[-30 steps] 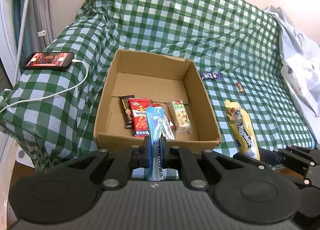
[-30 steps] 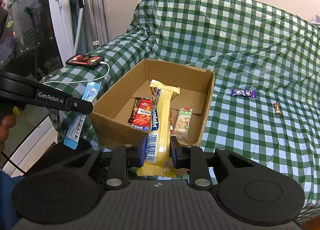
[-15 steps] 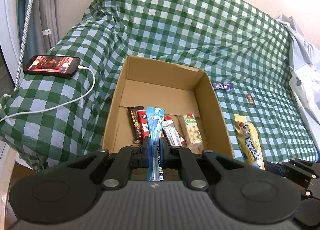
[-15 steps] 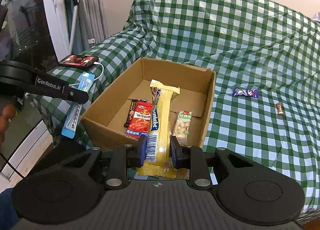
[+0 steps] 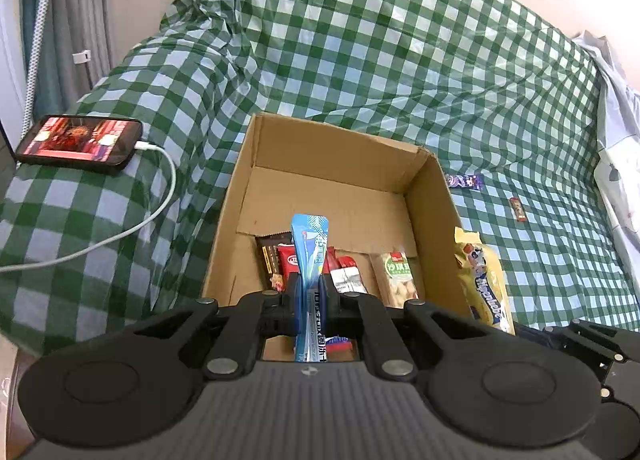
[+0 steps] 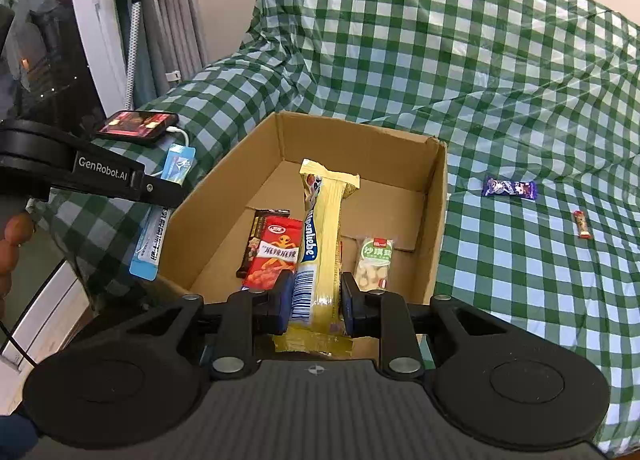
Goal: Organize snacks
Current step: 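Lift both held snacks and carry them over the box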
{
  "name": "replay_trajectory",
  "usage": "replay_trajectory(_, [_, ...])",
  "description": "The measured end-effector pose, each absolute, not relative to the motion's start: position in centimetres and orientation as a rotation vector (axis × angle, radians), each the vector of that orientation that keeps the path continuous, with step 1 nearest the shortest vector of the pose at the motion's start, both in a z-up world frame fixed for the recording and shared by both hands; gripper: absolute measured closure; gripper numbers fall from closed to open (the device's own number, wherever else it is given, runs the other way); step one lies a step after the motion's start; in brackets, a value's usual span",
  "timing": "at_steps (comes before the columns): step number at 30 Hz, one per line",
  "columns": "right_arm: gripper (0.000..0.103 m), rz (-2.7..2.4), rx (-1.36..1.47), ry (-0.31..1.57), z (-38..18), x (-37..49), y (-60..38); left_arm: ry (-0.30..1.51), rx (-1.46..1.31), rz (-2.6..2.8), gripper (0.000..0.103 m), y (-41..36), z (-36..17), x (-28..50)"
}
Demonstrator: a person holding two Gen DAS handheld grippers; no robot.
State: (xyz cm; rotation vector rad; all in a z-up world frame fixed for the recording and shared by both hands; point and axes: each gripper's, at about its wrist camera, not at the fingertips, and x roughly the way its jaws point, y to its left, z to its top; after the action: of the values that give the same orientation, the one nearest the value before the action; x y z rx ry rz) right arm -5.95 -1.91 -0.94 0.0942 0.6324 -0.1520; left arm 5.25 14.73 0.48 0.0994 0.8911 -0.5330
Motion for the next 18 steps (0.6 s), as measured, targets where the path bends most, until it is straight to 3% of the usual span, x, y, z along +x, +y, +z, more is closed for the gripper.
replay_trajectory(18, [0.077, -0.166, 0.128, 0.673, -3.8, 2.0, -6.0, 0.944, 0.141, -0.52, 0.094, 10.6, -4.2, 11.6])
